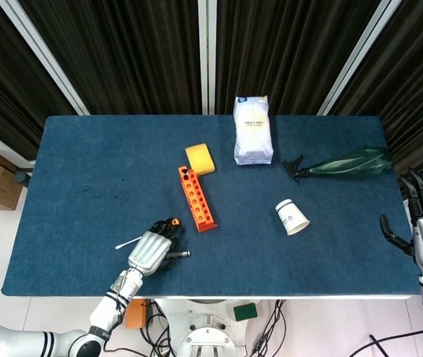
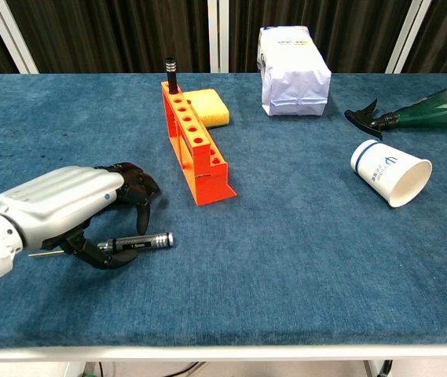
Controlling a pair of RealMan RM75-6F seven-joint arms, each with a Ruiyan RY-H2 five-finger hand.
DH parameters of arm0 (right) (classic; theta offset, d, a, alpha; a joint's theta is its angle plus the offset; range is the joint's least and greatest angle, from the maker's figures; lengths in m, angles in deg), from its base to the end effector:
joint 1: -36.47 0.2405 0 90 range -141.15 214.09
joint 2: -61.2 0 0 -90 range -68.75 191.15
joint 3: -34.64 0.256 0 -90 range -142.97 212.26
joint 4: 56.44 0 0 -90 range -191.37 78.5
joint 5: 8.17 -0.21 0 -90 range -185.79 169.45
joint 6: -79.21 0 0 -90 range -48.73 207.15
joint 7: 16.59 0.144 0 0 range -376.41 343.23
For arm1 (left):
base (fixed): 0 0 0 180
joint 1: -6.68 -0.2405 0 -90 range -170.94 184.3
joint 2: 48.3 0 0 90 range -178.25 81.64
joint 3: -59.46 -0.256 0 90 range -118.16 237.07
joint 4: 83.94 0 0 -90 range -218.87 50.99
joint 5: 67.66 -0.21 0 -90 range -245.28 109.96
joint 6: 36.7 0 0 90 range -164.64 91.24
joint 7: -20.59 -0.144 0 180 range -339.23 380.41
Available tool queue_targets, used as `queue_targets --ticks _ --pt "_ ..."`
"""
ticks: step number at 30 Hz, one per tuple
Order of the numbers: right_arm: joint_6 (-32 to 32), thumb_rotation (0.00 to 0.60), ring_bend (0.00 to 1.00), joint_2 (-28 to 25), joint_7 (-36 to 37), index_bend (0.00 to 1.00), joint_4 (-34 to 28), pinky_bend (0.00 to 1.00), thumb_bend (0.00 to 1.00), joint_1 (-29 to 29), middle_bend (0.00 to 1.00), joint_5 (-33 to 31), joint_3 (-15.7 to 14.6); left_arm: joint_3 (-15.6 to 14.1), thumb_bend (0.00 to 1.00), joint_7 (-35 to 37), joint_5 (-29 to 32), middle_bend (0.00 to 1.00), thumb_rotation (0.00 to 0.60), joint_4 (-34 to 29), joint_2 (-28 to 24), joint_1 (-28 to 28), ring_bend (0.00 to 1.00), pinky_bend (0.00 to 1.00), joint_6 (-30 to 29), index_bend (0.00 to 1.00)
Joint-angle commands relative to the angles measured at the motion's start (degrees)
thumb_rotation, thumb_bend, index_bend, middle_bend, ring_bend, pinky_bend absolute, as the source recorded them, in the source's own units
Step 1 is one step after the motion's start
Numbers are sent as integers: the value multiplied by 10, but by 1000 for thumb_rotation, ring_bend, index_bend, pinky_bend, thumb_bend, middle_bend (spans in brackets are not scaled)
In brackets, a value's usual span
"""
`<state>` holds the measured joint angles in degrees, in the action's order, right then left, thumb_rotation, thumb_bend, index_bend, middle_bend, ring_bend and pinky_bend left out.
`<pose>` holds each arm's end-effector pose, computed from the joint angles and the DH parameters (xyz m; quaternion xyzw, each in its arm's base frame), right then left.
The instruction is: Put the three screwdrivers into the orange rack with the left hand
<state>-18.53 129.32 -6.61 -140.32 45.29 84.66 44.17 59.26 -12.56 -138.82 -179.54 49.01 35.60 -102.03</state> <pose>-0.2810 -0.2177 0.1886 0.5520 -0.2686 0.5551 0.5613 -0.1460 0.2211 -0.0652 -0.7639 -0.3926 -0.3525 0.3716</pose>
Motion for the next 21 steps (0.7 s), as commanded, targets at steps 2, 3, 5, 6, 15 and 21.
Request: queue_targets --ticks 2,3,5,6,15,21 --pt "2 600 0 1 1 0 2 0 402 0 0 -1 0 2 291 -1 0 141 551 3 3 1 26 134 2 491" --pt "2 600 0 1 2 0 3 0 402 1 0 -2 0 2 298 -1 1 141 552 4 4 1 26 134 3 492" --pt "3 600 0 2 2 0 4 0 402 1 0 -2 0 3 309 -2 3 141 553 6 5 2 25 134 5 496" --pt "4 600 0 3 3 0 5 0 402 1 0 -3 0 3 319 -3 3 141 553 8 6 2 25 134 5 503" --pt "4 600 0 2 3 0 5 0 402 1 0 -5 1 3 345 0 1 142 588 9 9 1 26 134 6 553" --pt "8 600 0 5 3 0 9 0 402 1 0 -5 -2 3 345 13 -15 147 600 2 4 -6 26 134 -9 575"
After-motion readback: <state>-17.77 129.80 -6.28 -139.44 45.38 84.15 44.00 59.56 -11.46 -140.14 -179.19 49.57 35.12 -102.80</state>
